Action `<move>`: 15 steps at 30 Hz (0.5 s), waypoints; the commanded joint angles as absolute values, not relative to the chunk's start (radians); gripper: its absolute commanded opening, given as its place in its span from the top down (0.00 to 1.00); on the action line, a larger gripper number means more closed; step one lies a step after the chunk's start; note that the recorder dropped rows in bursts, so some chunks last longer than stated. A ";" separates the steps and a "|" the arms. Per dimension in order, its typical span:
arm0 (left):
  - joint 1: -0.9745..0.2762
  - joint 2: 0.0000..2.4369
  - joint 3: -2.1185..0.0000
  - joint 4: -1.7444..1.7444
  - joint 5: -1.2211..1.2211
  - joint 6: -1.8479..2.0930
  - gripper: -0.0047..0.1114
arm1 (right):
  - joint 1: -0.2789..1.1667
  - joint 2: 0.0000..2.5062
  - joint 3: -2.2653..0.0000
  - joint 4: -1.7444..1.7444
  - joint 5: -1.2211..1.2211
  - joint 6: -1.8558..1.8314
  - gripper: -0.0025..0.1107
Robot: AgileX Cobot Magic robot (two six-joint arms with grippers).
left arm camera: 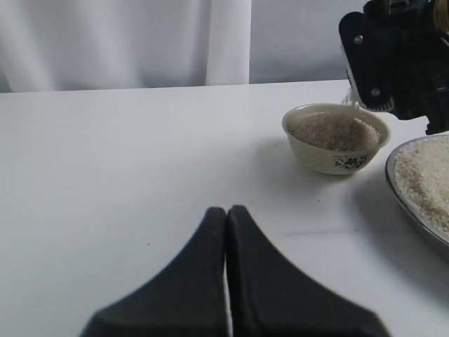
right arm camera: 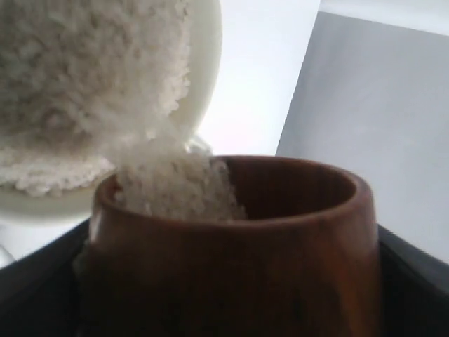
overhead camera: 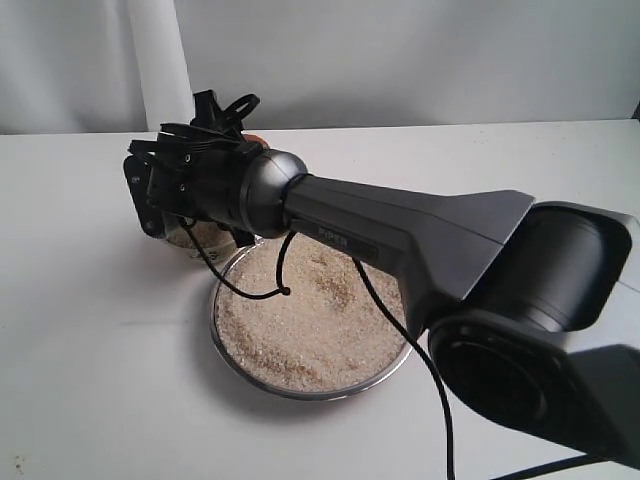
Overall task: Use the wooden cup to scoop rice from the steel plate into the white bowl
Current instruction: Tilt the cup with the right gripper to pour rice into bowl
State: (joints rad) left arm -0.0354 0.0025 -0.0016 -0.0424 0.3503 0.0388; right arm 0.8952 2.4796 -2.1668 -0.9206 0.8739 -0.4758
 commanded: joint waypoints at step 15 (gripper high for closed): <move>-0.041 0.000 0.000 -0.042 0.347 0.037 0.96 | 0.921 2.473 -2.176 -1.004 0.863 -0.575 0.98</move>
State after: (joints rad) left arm -0.0354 0.0025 -0.0016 -0.0424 0.3503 0.0388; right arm 0.9200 2.4796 -2.1668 -0.9712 0.8989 -0.5652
